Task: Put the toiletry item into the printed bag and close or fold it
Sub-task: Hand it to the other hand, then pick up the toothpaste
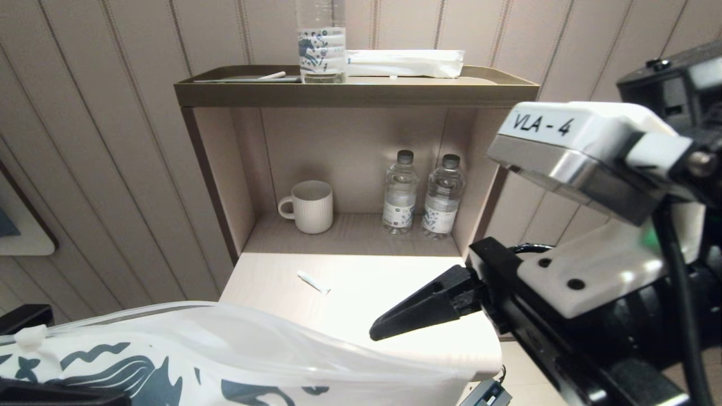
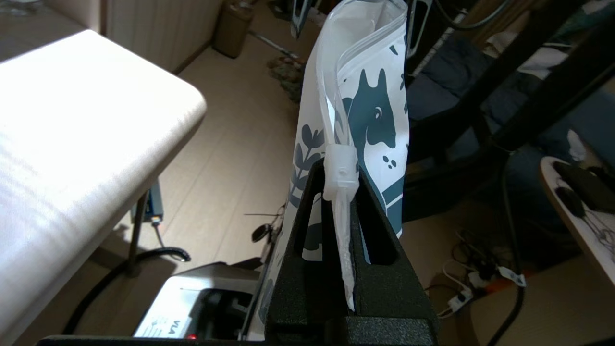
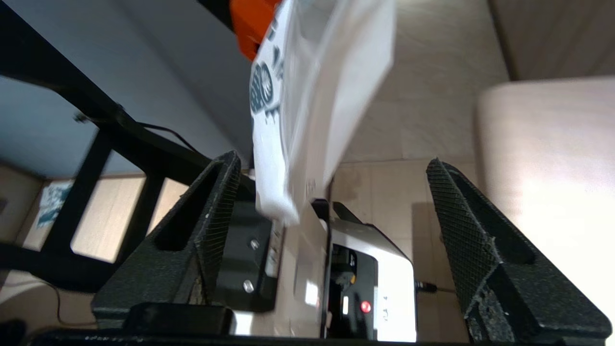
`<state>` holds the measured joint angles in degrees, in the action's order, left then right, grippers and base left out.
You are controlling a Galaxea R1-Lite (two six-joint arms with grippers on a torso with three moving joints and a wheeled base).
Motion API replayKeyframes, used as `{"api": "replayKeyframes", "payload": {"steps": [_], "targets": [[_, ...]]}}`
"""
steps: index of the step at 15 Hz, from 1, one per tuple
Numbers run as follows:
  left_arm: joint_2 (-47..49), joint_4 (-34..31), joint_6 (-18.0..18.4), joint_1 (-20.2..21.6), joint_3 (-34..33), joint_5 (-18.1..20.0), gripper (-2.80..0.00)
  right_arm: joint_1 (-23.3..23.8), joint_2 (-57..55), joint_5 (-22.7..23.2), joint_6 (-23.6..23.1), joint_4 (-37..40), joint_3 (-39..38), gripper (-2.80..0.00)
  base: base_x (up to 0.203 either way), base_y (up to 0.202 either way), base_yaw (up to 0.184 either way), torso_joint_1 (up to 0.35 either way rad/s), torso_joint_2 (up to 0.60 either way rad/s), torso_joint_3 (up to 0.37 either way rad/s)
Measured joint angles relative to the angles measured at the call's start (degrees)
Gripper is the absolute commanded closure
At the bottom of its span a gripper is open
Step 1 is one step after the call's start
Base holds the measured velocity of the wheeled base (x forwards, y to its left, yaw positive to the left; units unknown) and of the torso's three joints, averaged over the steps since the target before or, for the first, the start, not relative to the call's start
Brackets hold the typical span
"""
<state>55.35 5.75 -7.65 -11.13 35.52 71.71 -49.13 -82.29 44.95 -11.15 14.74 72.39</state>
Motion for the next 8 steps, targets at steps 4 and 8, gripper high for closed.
{"api": "replayKeyframes", "payload": {"steps": [4,8], "targets": [[1.0,0.1,0.2,2.2,-0.5,-4.5,0.0,9.2,6.7,1.4,0.5,0.1,-6.4,0.0,0.0,0.0,0.0,0.0,0.0,0.0],[1.9,0.5,0.1,4.6,-0.2,-11.4,0.0,19.0,9.8,4.1,5.0,0.1,-9.3,0.0,0.0,0.0,0.0,0.0,0.0,0.0]]}}
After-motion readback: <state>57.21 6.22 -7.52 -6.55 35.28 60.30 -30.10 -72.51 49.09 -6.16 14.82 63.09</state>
